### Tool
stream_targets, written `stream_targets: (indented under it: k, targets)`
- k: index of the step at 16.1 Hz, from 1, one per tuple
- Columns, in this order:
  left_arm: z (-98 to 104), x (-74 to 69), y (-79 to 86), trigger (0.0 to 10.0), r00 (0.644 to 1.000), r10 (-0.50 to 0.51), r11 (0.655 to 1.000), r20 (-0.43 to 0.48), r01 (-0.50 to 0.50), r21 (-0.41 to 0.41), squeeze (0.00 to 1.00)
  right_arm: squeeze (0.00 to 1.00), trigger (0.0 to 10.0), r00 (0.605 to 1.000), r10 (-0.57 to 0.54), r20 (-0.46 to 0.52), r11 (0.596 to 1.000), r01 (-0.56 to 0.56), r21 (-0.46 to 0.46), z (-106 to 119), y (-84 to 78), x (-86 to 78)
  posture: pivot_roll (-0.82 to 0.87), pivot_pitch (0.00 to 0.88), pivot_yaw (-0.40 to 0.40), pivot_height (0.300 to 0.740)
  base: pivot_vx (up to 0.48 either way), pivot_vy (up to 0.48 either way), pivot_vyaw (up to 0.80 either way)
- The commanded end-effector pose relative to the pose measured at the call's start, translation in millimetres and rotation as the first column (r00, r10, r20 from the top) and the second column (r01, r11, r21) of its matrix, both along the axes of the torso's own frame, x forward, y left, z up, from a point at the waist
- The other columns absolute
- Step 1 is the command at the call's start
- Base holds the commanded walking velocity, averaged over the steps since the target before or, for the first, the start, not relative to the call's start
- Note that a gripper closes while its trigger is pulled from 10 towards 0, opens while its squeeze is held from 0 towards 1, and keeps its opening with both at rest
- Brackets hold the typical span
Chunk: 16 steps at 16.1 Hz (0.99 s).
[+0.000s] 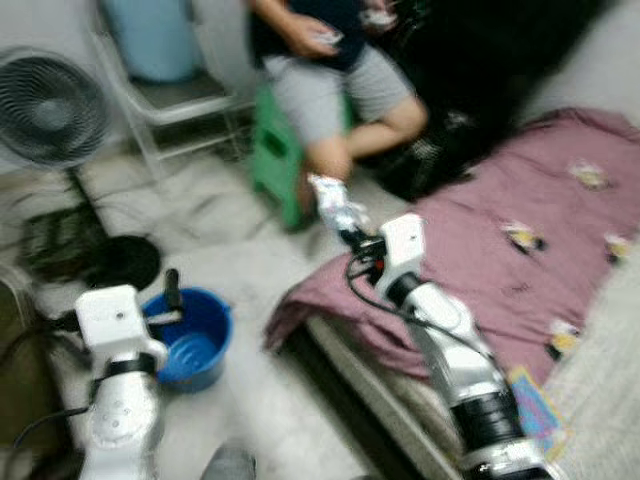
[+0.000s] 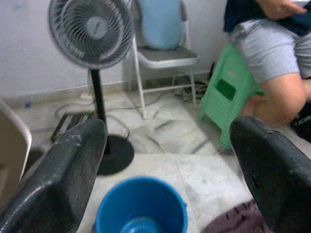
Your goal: Clean up the room
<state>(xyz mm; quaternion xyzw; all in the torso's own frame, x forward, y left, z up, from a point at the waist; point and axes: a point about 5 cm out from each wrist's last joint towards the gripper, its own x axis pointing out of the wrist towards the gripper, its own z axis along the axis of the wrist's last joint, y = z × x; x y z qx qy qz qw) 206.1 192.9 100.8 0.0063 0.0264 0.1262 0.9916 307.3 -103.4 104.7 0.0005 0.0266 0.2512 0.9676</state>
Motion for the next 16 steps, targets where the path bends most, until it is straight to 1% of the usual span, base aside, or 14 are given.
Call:
stream_targets:
  k: [1, 5, 7, 9, 11, 12, 13, 15, 16]
  targets:
    - [2, 0.3, 1.6, 10.0, 1.0, 0.008, 1.0, 0.01, -0.008, 0.015, 0.0, 0.0, 10.0, 1.0, 0.011, 0.006, 1.0, -0.011, 0.001, 2, 2.4, 2.3, 0.09, 0.01, -0.133, 0.74, 0.0, 0.0, 0.8]
    - [2, -2.3, -0.4, 10.0, 1.0, 0.017, 1.0, 0.018, -0.018, 0.012, 0.0, 0.0, 10.0, 1.0, 0.025, 0.01, 1.0, -0.025, 0.001, 3, 5.4, 4.7, 0.09, 0.004, -0.136, 0.74, 0.0, 0.0, 0.8]
    - [1, -1.0, -0.6, 10.0, 1.0, 0.01, 1.0, 0.021, -0.01, 0.007, 0.0, 0.0, 10.0, 0.999, 0.03, 0.013, 1.0, -0.03, -0.002, 2, 6.5, 4.4, 0.09, 0.0, -0.134, 0.74, 0.0, 0.0, 0.8]
    - [2, 1.8, -1.0, 10.0, 1.0, 0.01, 1.0, 0.028, -0.01, 0.009, 0.0, 0.0, 10.0, 0.999, 0.03, 0.012, 1.0, -0.03, 0.001, 1, 6.5, 4.0, 0.09, 0.0, -0.151, 0.74, 0.0, 0.0, 0.71]
    - [2, 4.9, -1.1, 10.0, 0.999, 0.029, 1.0, 0.043, -0.029, 0.005, 0.0, 0.0, 10.0, 0.999, 0.035, 0.004, 0.999, -0.035, 0.001, 0, 6.4, 6.2, 0.1, 0.0, -0.184, 0.74, 0.0, 0.0, 0.0]
    - [2, 6.5, -1.9, 10.0, 0.998, 0.044, 0.999, 0.055, -0.043, -0.006, 0.0, 0.0, 10.0, 0.998, 0.063, 0.005, 0.998, -0.063, -0.013, 1, 9.4, 8.0, 0.1, 0.0, -0.208, 0.74, 0.0, 0.0, 0.0]
    - [1, 7.0, -2.4, 10.0, 0.997, 0.048, 0.999, 0.058, -0.047, -0.012, 0.0, 0.0, 10.0, 0.997, 0.074, 0.007, 0.997, -0.074, -0.019, 2, 11.0, 8.7, 0.09, 0.0, -0.212, 0.74, 0.0, 0.0, 0.0]
    - [-1, 9.4, -4.5, 10.0, 0.997, 0.053, 0.998, 0.057, -0.052, -0.02, 0.0, 0.0, 10.0, 0.995, 0.094, 0.027, 0.995, -0.093, -0.039, 6, 14.0, 9.4, 0.07, 0.0, -0.208, 0.74, 0.0, 0.0, 0.0]
    - [-1, 17.8, -8.5, 10.0, 0.998, 0.019, 1.0, 0.061, -0.017, -0.025, 0.0, 0.0, 10.0, 0.997, 0.062, 0.045, 0.997, -0.06, -0.045, 8, 8.7, 9.1, 0.02, 0.0, -0.168, 0.74, 0.0, 0.0, 0.0]
